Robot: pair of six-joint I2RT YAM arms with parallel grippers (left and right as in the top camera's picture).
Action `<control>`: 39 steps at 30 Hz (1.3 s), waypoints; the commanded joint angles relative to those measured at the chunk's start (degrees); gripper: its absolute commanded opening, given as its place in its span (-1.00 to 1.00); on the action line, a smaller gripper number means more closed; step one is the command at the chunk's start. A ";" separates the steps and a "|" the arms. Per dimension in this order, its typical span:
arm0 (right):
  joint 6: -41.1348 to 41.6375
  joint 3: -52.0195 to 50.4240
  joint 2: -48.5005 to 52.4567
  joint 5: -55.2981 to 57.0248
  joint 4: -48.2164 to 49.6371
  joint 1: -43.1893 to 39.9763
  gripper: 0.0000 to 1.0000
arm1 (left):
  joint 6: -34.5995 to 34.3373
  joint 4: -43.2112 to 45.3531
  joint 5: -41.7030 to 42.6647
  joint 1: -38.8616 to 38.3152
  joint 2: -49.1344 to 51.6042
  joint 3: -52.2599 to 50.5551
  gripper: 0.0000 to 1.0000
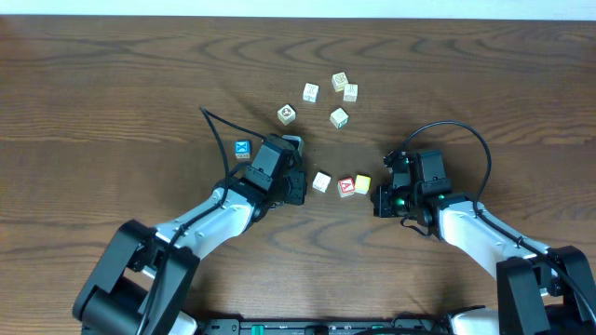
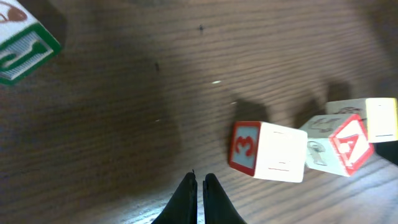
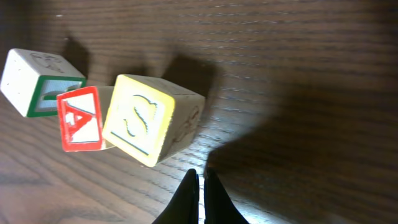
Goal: Lift 3 blocks
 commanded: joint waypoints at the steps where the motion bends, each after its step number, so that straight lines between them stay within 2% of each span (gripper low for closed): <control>1: 0.35 -0.09 0.24 3.17 -0.17 -0.68 -0.93 | 2.58 0.72 -1.16 -0.02 2.47 -0.20 -0.86; 9: 0.09 -0.09 0.24 5.70 1.14 -2.25 -0.86 | 2.54 2.84 0.44 -0.02 7.89 1.81 -0.86; 22: -1.01 -0.09 0.26 -0.70 5.09 -2.03 -0.83 | 2.58 4.96 3.37 -0.02 7.91 1.90 -0.85; 26: -1.01 -0.09 0.31 -0.74 5.11 -1.97 -0.83 | 3.67 5.51 6.84 -0.02 7.91 1.90 -0.86; 39: -1.42 -0.09 1.84 -1.16 5.31 -1.27 -0.83 | 3.87 5.79 10.21 -0.04 7.91 1.90 -0.86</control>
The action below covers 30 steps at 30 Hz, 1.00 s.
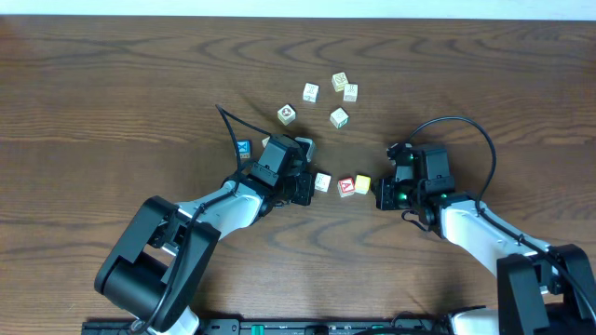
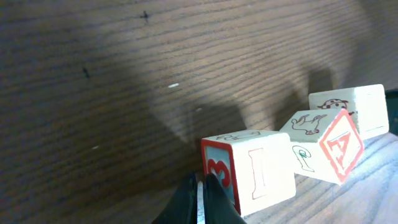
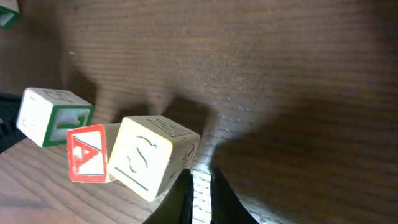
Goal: Lift 3 blocks
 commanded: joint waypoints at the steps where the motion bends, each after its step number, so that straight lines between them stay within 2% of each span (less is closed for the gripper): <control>1: -0.90 -0.09 1.09 -1.01 0.37 0.02 -0.83 | 1.18 0.28 2.67 -0.11 1.07 0.33 -0.86; 21: -4.81 -0.09 3.26 -9.16 5.03 0.02 -0.75 | 1.14 0.92 2.58 -3.48 1.07 0.33 -0.86; 26: -4.74 -0.09 3.26 -5.92 3.80 0.02 -0.78 | 1.16 -0.07 1.97 -3.48 1.07 0.31 -0.85; 30: -4.74 -0.09 3.26 -2.27 0.79 -0.04 -0.88 | 1.16 -1.03 1.53 -3.48 1.07 0.31 -0.86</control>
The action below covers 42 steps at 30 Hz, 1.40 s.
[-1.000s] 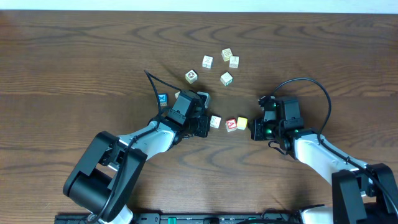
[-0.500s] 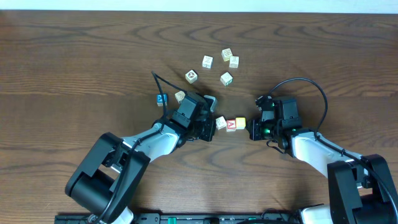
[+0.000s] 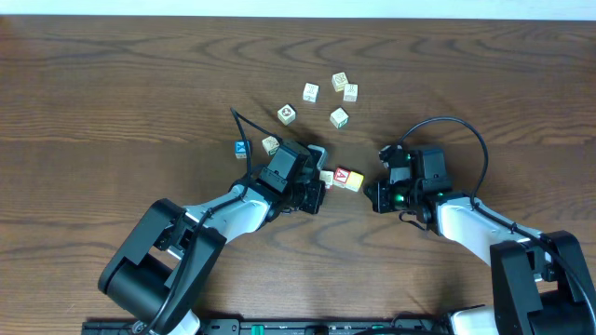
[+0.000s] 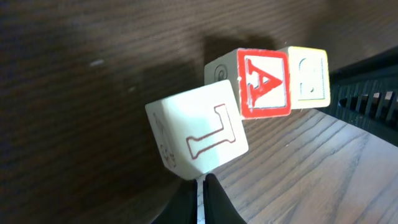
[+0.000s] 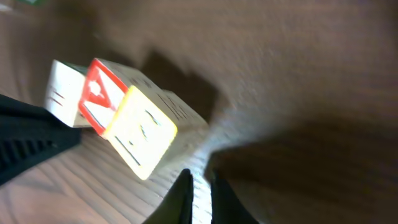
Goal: Lift 3 blocks
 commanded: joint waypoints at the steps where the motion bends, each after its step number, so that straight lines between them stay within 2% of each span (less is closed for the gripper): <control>1: -0.81 -0.09 0.33 2.97 -1.55 -0.07 -0.91 | 0.98 -0.33 -0.74 -0.09 1.05 0.31 -0.86; 12: -0.35 -0.09 0.35 2.91 -2.29 -0.02 -0.92 | 0.96 0.00 -2.93 -0.09 1.05 0.31 -0.85; 23: -0.35 -0.09 0.33 2.91 -2.05 0.00 -0.91 | -0.37 4.39 -3.34 -0.09 1.05 0.31 -0.86; 42: -0.35 -0.09 0.35 2.91 -1.92 0.00 -0.91 | -0.81 2.71 -3.32 -0.20 1.05 0.31 -0.86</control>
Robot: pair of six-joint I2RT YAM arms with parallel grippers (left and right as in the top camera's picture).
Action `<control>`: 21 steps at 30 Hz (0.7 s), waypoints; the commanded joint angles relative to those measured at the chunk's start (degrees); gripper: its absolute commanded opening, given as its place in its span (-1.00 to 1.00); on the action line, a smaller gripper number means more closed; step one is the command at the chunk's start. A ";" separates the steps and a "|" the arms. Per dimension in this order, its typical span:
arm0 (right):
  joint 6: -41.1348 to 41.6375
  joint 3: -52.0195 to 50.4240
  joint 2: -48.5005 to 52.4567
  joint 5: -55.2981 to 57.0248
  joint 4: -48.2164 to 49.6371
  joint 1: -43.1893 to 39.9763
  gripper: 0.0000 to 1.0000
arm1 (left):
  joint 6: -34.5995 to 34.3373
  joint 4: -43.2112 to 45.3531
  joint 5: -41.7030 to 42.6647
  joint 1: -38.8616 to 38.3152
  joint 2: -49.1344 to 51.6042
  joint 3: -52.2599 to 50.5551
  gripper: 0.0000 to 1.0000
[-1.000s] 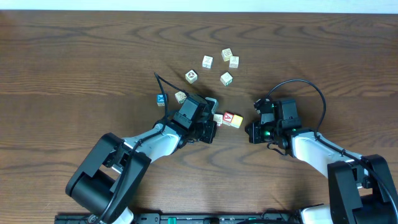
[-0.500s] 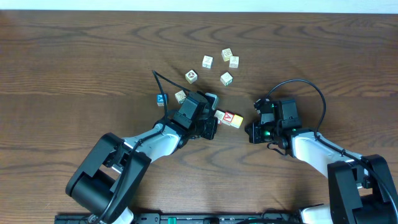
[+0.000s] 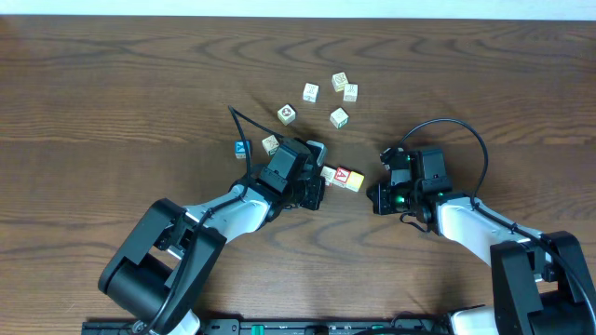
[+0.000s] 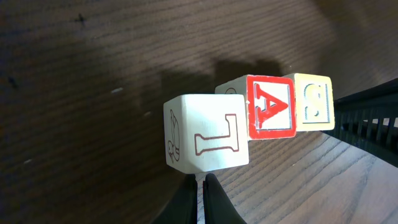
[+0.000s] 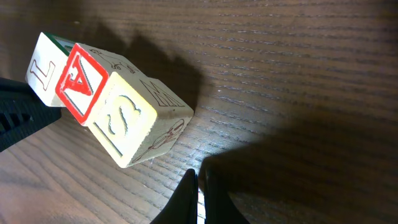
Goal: Lift 3 blocks
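Observation:
Three blocks touch in a row on the table: a white block with a red L (image 4: 208,142), a red A block (image 4: 270,107) and a yellow S block (image 4: 314,102). In the overhead view the row (image 3: 342,177) lies between my two arms. My left gripper (image 4: 200,182) is shut, its tips against the L block's near side. My right gripper (image 5: 198,177) is shut too. It sits just short of the S block (image 5: 130,121) and holds nothing.
A blue block (image 3: 241,149) and a tan block (image 3: 270,144) lie left of my left wrist. Several more blocks are scattered farther back, around one with a pale top (image 3: 339,117). Cables loop over both arms.
The L block now sits squarer in line with the A and S blocks. My right gripper has drawn back slightly from the S block. Both grippers remain shut.
At first the L block lay apart from the touching A and S blocks, with a shut gripper on each side. Then my left gripper was at the L block. Later all three blocks were packed together, farther back on the table, where they stay.

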 commanded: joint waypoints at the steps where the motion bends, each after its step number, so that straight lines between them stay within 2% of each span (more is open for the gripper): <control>1: -0.39 -0.11 0.33 1.68 -0.42 0.00 -0.92 | -0.50 -0.04 -0.52 -0.17 1.01 0.31 -0.86; 11: -0.39 -0.11 0.35 1.70 -0.42 0.00 -0.92 | -0.50 2.23 -0.55 -0.17 1.01 0.31 -0.85; 21: -0.39 -0.11 0.35 1.70 -0.42 0.00 -0.92 | -0.68 0.50 -0.52 -0.17 1.01 0.13 -0.86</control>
